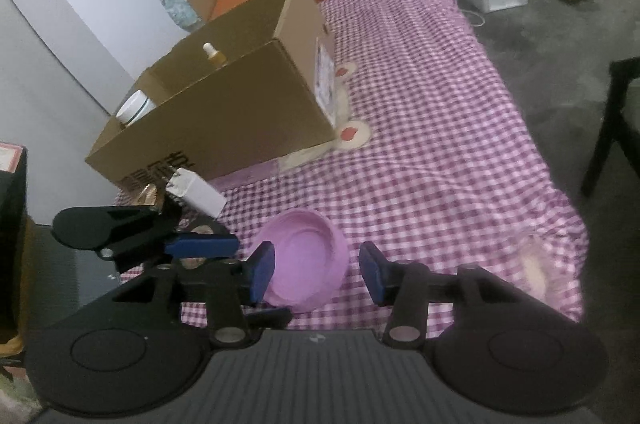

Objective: Organize rigid objects
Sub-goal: 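Grasp the rim of the pink lid with the right tool, then carry the pink lid into the box and open the right tool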

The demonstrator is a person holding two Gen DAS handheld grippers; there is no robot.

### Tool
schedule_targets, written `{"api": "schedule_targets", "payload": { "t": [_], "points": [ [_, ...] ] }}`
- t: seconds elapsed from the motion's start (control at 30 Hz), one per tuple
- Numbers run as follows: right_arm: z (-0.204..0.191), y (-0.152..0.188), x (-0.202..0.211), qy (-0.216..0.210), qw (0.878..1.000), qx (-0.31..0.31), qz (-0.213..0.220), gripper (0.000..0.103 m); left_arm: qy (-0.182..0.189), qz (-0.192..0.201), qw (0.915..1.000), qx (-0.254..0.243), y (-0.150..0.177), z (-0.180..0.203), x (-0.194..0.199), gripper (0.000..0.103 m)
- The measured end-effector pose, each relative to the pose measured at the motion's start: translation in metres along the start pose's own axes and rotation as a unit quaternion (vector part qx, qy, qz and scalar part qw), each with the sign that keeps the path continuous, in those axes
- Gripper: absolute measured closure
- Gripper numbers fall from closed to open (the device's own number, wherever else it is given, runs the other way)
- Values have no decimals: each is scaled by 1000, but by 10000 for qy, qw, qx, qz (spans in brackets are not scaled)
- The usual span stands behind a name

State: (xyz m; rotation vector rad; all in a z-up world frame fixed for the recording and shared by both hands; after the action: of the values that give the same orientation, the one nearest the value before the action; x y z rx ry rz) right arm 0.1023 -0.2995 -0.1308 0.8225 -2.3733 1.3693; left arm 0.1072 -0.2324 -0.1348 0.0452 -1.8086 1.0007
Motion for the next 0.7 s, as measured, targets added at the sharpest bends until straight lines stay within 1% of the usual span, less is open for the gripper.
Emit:
{"api": "schedule_targets", "payload": {
  "t": [0.1,0.17,0.33,0.43,0.5,0.53,0.63,0.7],
  "points": [
    [10,4,-9,93,9998,-114,-155,54,2,-30,10000,-28,0,1,-3,37],
    [12,9,-14,7,9995,-201,-259,55,-2,-41,10000,-62,0,2,-4,37],
    [9,10,-21,-122,9993,-240,-273,64,36,-64,10000,-56,-3,3,-8,37],
    [6,9,-27,-220,9988,-280,-346,74,-28,-76,9999,-97,-3,4,-11,37],
    [3,9,-30,-201,9990,-220,-323,77,-63,-112,9999,-88,-2,2,-13,37],
    [3,9,-32,-178,9991,-202,-315,82,-49,-151,9999,-34,-1,1,-15,37],
    [4,8,-33,-194,9989,-289,-306,84,7,-194,9997,132,0,-2,-14,38],
    [4,7,-33,-206,9989,-318,-293,85,-32,-152,9998,92,-1,-1,-12,38]
  ]
}}
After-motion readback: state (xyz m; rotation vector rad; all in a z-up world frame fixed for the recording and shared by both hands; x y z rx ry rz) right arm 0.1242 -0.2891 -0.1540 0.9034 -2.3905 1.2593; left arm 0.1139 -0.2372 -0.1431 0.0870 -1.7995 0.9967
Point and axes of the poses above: each gripper's, at about its wrist camera, not at the fingertips, and x roughly against the way its jaws point, z to its right, y to its underside, the point moved 9 cm from there along -x, roughly the way its jaws point, and after that the axes turned 9 degrees about z, right-handed, at the moved point
